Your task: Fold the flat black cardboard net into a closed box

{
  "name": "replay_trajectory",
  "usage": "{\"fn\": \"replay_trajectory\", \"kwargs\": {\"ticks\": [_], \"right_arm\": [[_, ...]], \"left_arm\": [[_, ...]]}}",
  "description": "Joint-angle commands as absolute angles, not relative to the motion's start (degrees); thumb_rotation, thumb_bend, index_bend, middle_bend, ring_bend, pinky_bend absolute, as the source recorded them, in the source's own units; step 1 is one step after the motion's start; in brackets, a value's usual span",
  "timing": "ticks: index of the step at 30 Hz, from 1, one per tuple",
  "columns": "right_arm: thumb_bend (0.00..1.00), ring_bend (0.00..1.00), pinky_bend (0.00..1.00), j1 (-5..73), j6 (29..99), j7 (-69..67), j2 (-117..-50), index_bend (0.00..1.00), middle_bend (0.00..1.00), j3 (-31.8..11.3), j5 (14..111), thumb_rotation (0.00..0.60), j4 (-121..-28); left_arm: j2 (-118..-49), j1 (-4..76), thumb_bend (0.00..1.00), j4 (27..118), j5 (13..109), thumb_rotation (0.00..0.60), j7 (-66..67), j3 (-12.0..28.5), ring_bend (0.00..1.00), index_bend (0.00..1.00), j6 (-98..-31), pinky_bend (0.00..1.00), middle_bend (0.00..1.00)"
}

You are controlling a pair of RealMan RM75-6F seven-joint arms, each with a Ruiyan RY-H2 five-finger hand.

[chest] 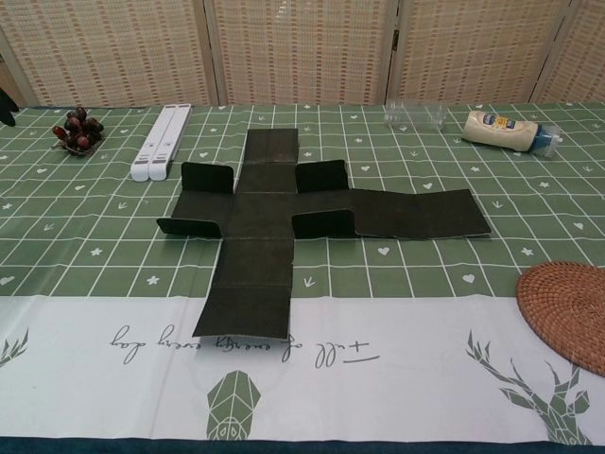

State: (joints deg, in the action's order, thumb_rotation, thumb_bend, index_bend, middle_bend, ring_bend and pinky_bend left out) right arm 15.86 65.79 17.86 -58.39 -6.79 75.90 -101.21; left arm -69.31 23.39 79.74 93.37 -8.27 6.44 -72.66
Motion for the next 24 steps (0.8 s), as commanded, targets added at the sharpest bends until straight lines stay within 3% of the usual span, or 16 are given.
{"fn": "replay_trajectory", "kwargs": {"ticks": [1,4,9,11,14,16,24], "right_arm": [[0.54,0.85,1.00,19.3,61.2,20.2,-57.4,0.09,0.29,-7.9,71.6,0.600,-102.6],[0.57,0.85,1.00,21.2,59.1,20.9,-57.9,0.09,0.29,-8.3,69.6,0.600,-101.7],[0.56,0.85,1.00,24.1,55.1,23.1,-59.0,0.09,0.29,-8.2,65.1,0.600,-100.0],[0.52,0.85,1.00,25.3,53.6,23.1,-59.5,0.09,0.29,-8.5,63.3,0.600,-98.9],[0.29,0.85,1.00,26.8,51.7,22.7,-59.9,0.09,0.29,-8.9,60.6,0.600,-97.4],[0.20,0.85,1.00,28.1,49.9,22.5,-59.9,0.09,0.29,-9.2,58.3,0.600,-96.6],[0.17,0.85,1.00,34.3,41.4,23.2,-60.0,0.09,0.29,-8.9,47.6,0.600,-93.3]], "left_arm": [[-71.1,30.0,0.17,75.3,94.5,0.600,-15.0,6.3,0.80,0.37,-64.6,1.00,0.31],[-72.7,34.0,0.17,72.0,95.2,0.600,-14.9,6.1,0.82,0.38,-60.2,1.00,0.34],[-78.9,39.0,0.17,62.0,97.5,0.600,-15.1,5.6,0.81,0.36,-58.8,1.00,0.37],[-82.7,40.6,0.17,55.2,99.6,0.600,-15.1,5.2,0.81,0.36,-61.1,1.00,0.36],[-87.7,42.2,0.14,47.0,101.0,0.600,-16.8,4.7,0.81,0.35,-63.6,1.00,0.34],[-91.0,43.5,0.14,41.6,101.7,0.600,-18.5,4.0,0.81,0.34,-64.7,1.00,0.33],[-100.8,47.3,0.14,25.7,102.2,0.600,-23.2,1.5,0.80,0.30,-65.1,1.00,0.30]]}}
